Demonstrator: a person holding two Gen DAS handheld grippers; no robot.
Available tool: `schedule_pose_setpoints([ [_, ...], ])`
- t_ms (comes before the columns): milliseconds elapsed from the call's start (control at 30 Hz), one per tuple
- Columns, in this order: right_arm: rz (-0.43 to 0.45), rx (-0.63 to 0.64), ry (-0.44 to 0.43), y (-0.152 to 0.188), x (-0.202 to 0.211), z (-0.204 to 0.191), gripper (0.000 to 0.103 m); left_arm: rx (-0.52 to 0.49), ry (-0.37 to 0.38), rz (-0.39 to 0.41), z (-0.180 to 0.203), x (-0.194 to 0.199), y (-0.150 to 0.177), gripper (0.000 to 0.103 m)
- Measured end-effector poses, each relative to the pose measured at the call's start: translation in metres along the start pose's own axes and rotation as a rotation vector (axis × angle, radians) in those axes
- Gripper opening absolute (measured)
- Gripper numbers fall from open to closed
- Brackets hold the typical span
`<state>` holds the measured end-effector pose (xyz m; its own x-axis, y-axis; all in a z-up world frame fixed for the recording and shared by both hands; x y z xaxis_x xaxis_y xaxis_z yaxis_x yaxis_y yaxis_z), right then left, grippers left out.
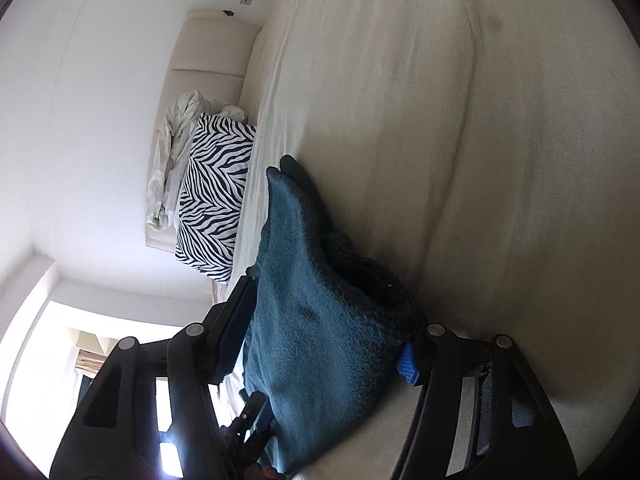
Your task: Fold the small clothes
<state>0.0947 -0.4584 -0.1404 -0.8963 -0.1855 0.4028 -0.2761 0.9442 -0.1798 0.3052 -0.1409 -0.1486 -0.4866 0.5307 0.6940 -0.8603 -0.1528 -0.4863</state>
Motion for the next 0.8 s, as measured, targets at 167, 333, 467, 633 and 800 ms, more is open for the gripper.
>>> schedule_pose_setpoints([
  [167, -0.045, 0.122, 0.006, 0.002, -0.026, -0.023, 0.058, 0.058, 0.036, -0.009, -0.004, 0.001, -0.004, 0.073],
  [333, -0.072, 0.202, 0.064, -0.003, -0.049, -0.025, 0.037, 0.075, 0.062, -0.017, -0.007, 0.002, -0.006, 0.072],
  [467, -0.076, 0.127, 0.058, -0.011, -0.054, -0.006, 0.016, 0.1, 0.086, -0.019, -0.011, 0.003, -0.007, 0.071],
  [633, -0.053, 0.226, 0.145, -0.01, -0.06, -0.028, 0.016, 0.103, 0.102, -0.017, -0.011, 0.004, -0.007, 0.07],
  [800, -0.071, 0.631, 0.207, 0.033, -0.076, -0.12, 0.015, 0.254, 0.197, -0.026, -0.035, 0.013, -0.011, 0.049],
])
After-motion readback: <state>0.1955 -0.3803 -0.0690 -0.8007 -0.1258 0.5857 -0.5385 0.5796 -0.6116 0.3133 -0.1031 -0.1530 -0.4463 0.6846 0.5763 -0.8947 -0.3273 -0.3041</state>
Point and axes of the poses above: each gripper's, at about its wrist camera, not at the fingertips, and x roughly against the way its jaws point, z to its right, y to its underside, the point moved 6 cm from there along -x, roughly the way its jaws point, and after that the axes turned 7 degrees about x, right-handed, at the moved point
